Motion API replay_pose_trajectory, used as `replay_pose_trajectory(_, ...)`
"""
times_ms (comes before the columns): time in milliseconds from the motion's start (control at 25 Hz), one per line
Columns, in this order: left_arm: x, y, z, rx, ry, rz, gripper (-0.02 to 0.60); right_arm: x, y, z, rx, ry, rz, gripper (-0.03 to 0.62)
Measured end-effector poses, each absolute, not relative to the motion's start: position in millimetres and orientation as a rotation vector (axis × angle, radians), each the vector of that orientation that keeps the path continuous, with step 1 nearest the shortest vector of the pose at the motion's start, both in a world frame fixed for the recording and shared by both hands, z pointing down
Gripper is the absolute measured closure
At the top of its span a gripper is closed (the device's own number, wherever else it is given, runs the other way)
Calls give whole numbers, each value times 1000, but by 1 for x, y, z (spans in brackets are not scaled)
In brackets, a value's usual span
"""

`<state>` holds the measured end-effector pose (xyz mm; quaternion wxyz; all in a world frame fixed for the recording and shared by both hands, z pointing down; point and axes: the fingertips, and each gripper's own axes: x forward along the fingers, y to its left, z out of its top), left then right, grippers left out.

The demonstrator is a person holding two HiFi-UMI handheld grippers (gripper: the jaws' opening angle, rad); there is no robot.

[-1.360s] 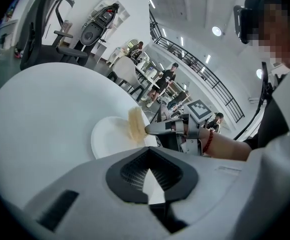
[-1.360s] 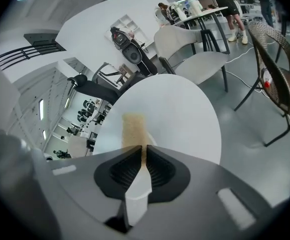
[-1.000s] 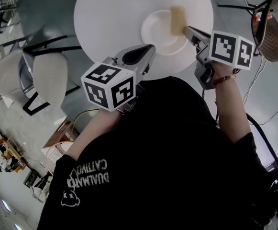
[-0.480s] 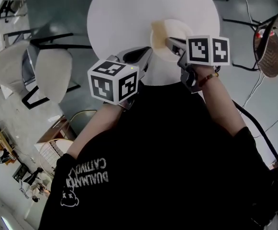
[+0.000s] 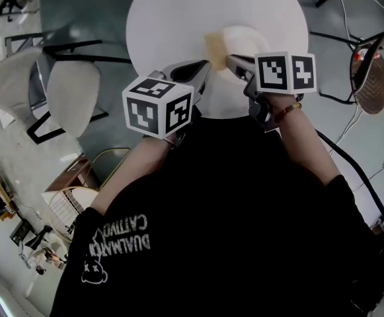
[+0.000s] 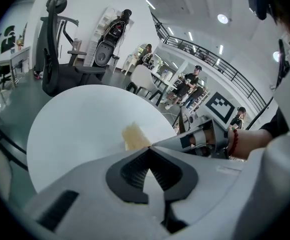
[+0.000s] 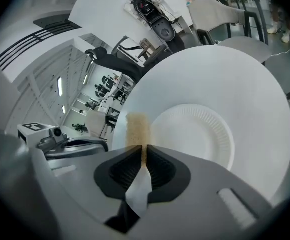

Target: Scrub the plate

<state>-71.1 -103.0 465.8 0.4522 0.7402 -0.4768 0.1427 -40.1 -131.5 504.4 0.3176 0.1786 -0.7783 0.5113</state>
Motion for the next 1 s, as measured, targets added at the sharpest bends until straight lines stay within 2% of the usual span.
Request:
replay_pose_trajectory(600,-75,-99,470,1831,-1167,361,583,-33,-129,516,496,-2011,1355,559)
replay_pose_trajectory(1000,-52,-97,472,1841,-1158,380,583,-3,-133,519,537,-2007,1404,560)
